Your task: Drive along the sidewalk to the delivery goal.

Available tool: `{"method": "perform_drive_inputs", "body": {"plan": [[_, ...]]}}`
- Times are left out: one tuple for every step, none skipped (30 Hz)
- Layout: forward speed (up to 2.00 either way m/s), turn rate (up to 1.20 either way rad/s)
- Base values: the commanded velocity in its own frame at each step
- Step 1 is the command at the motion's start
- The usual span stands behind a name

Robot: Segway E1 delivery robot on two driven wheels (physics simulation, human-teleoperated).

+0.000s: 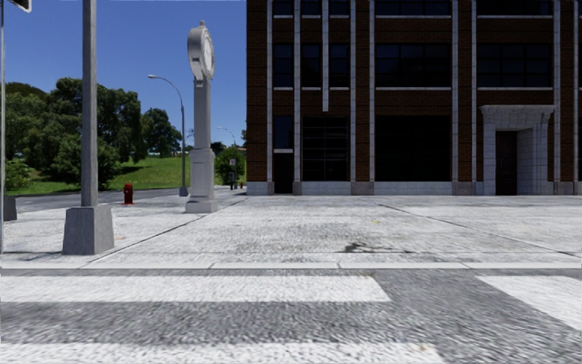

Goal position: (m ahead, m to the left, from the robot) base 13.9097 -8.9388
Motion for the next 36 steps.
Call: {"method": "perform_drive_inputs", "body": {"plan": [[2.0, 0.0], [2.0, 0.0], [2.0, 0.0], [2.0, 0.0], [2.0, 0.0], [2.0, 0.0], [2.0, 0.0], [2.0, 0.0], [2.0, 0.0], [2.0, 0.0], [2.0, 0.0], [2.0, 0.0], [2.0, 0.0], [2.0, 0.0], [2.0, 0.0], [2.0, 0.0], [2.0, 0.0], [2.0, 0.0], [2.0, 0.0], [2.0, -0.01], [2.0, -0.09], [1.99, -0.17], [1.99, -0.17], [1.87, -0.19], [1.78, -0.2], [1.67, -0.2], [1.67, -0.2], [1.62, -0.2], [1.6, -0.21], [1.57, -0.21], [1.57, -0.21], [1.56, -0.21], [1.55, -0.21], [1.55, -0.23], [1.55, -0.23], [1.55, -0.24]]}}
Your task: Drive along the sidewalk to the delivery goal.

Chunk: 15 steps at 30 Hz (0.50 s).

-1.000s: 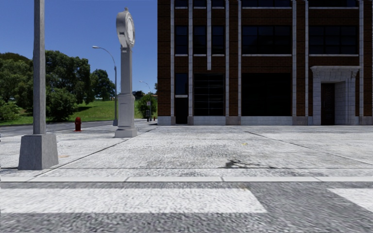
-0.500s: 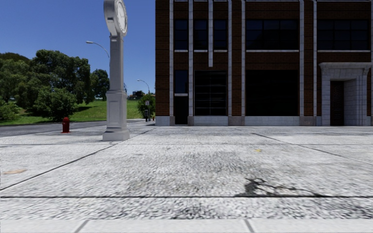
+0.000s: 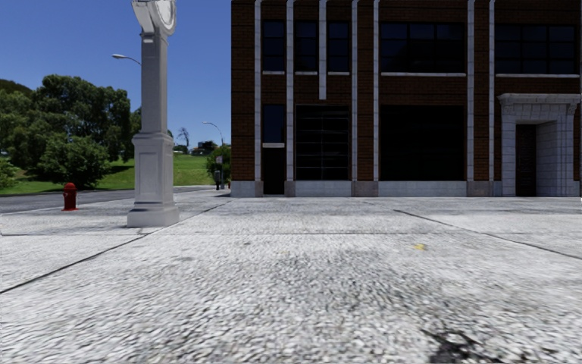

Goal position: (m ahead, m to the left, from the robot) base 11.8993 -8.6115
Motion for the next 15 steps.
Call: {"method": "perform_drive_inputs", "body": {"plan": [[1.55, -0.26], [1.55, -0.29], [1.55, -0.29], [1.55, -0.29], [1.55, -0.29], [1.55, -0.36], [1.55, -0.4], [1.55, -0.4], [1.55, -0.41], [1.55, -0.41], [1.55, -0.41], [1.55, -0.41], [1.55, -0.41], [1.55, -0.41], [1.55, -0.41]]}}
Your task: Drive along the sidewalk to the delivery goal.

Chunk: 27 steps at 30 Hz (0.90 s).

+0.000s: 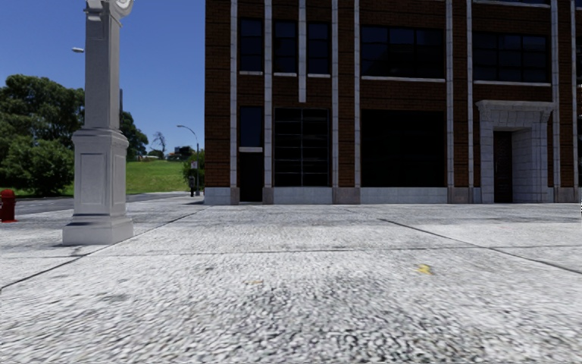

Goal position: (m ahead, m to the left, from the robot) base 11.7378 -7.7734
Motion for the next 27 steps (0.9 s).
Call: {"method": "perform_drive_inputs", "body": {"plan": [[1.55, -0.41], [1.55, -0.41], [1.55, -0.41], [1.55, -0.41], [1.55, -0.41], [1.55, -0.41], [1.55, -0.41], [1.55, -0.41], [1.55, -0.41], [1.55, -0.41], [1.55, -0.41], [1.55, -0.41], [1.55, -0.41], [1.55, -0.41], [1.55, -0.41], [1.55, -0.41], [1.55, -0.41], [1.55, -0.41], [1.56, -0.41], [1.56, -0.41], [1.56, -0.41], [1.56, -0.41], [1.56, -0.41], [1.56, -0.41], [1.56, -0.41], [1.56, -0.41], [1.56, -0.41]]}}
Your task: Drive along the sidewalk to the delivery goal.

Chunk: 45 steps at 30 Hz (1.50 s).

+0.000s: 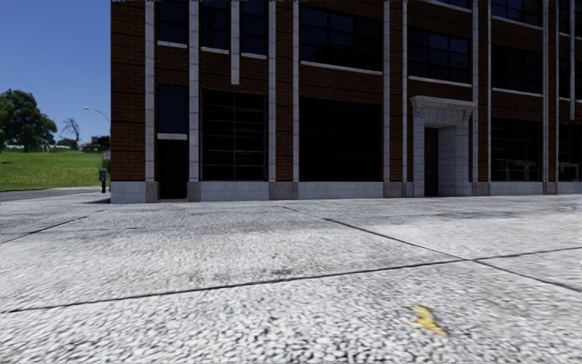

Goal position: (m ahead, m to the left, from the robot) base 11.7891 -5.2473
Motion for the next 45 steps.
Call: {"method": "perform_drive_inputs", "body": {"plan": [[1.56, -0.41], [1.56, -0.41], [1.56, -0.41], [1.56, -0.41], [1.58, -0.41], [1.59, -0.41], [1.59, -0.41], [1.62, -0.41], [1.63, -0.41], [1.64, -0.41], [1.64, -0.41], [1.64, -0.41], [1.65, -0.41], [1.65, -0.41], [1.65, -0.41], [1.65, -0.41], [1.65, -0.41], [1.65, -0.41], [1.65, -0.41], [1.65, -0.41], [1.65, -0.41], [1.65, -0.41], [1.65, -0.41], [1.65, -0.41], [1.65, -0.41], [1.65, -0.41], [1.69, -0.41], [1.69, -0.41], [2.0, -0.41], [2.0, -0.41], [2.0, -0.41], [2.0, -0.41], [2.0, -0.41], [2.0, -0.41], [2.0, -0.41], [2.0, -0.41], [2.0, -0.41], [2.0, -0.41], [2.0, -0.41], [2.0, -0.38], [2.0, -0.38], [2.0, -0.29], [2.0, -0.27], [2.0, -0.06], [2.0, 0.0]]}}
